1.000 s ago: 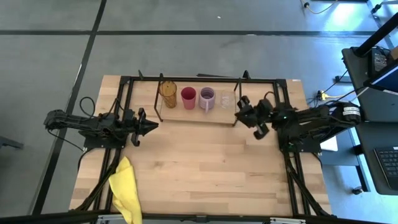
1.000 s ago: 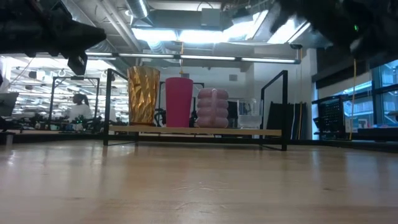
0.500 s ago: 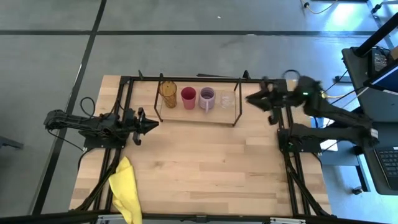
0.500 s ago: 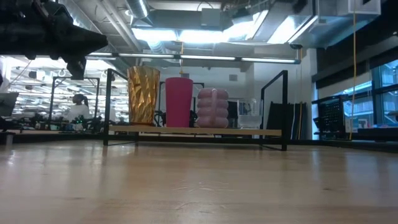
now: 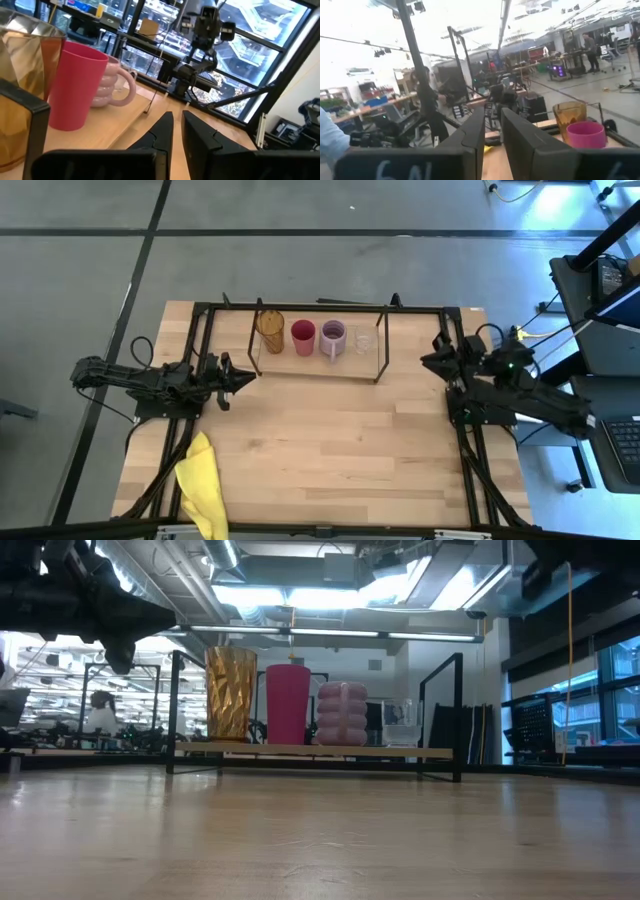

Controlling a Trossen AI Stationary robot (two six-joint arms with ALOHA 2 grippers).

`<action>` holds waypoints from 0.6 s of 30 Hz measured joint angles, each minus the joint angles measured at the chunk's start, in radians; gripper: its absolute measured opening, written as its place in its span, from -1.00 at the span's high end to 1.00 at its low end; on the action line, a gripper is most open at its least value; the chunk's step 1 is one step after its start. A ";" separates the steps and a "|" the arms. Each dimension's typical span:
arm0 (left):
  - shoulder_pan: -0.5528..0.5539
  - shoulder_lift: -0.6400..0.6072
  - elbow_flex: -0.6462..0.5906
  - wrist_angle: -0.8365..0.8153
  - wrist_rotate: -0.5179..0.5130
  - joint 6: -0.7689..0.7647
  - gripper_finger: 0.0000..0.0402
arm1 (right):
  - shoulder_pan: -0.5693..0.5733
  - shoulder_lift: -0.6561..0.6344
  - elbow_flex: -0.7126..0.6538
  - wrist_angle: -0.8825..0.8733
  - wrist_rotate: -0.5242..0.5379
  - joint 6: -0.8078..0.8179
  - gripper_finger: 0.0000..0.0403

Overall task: Stack small to large cups/mugs on shelf
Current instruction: Return to Home Position

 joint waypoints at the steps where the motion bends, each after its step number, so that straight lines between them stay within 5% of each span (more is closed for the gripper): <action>1: 0.000 0.000 0.000 0.000 -0.001 -0.011 0.84 | 0.000 -0.024 -0.026 0.014 0.000 0.012 0.67; 7: 0.000 0.000 0.000 0.002 0.000 -0.020 0.84 | 0.000 -0.144 -0.160 0.034 0.017 0.045 0.67; 13: 0.000 0.000 0.000 0.003 0.001 -0.041 0.84 | 0.010 -0.210 -0.335 0.309 0.044 0.088 0.67; 18: 0.000 0.000 0.000 -0.006 -0.004 -0.041 0.84 | 0.088 -0.210 -0.333 0.376 0.044 0.117 0.67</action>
